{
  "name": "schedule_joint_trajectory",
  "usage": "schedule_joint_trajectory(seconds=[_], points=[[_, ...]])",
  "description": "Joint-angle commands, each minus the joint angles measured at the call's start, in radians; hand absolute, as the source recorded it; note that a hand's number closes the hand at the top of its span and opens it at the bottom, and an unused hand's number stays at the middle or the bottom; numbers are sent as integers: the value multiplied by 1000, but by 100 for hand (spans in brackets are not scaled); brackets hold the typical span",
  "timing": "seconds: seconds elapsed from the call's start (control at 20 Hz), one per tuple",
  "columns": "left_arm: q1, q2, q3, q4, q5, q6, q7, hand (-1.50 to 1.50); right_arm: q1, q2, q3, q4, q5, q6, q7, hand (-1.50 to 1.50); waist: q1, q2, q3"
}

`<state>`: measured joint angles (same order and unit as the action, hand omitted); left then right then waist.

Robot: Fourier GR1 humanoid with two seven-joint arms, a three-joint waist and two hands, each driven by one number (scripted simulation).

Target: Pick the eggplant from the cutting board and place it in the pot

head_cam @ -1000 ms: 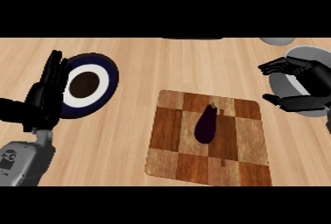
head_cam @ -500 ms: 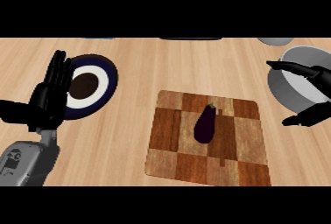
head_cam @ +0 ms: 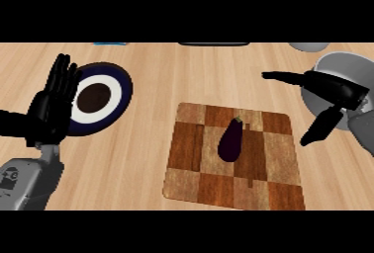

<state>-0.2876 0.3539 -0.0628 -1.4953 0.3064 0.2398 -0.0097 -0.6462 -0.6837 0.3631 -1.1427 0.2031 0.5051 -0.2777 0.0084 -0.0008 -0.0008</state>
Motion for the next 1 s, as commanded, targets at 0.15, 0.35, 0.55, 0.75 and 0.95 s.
schedule_joint_trajectory(seconds=[0.15,0.35,0.55,0.75,0.95], points=[[19,-18,12,-5,-19,-29,-9,0,-18,126,30,-94,54,75,261,-150,-7,-1,0],[42,-50,23,0,-35,-21,-28,0,-9,197,33,-41,109,85,300,-150,-3,1,1],[77,-62,30,-67,-67,-18,-10,0,-9,219,-15,-47,139,150,299,-150,-2,0,1],[30,-35,85,-43,-47,-63,26,0,104,268,-9,-214,168,141,372,-150,-11,-1,1],[23,-81,66,-40,-89,-47,32,0,51,298,-34,-2,295,61,148,-150,-2,1,1]])
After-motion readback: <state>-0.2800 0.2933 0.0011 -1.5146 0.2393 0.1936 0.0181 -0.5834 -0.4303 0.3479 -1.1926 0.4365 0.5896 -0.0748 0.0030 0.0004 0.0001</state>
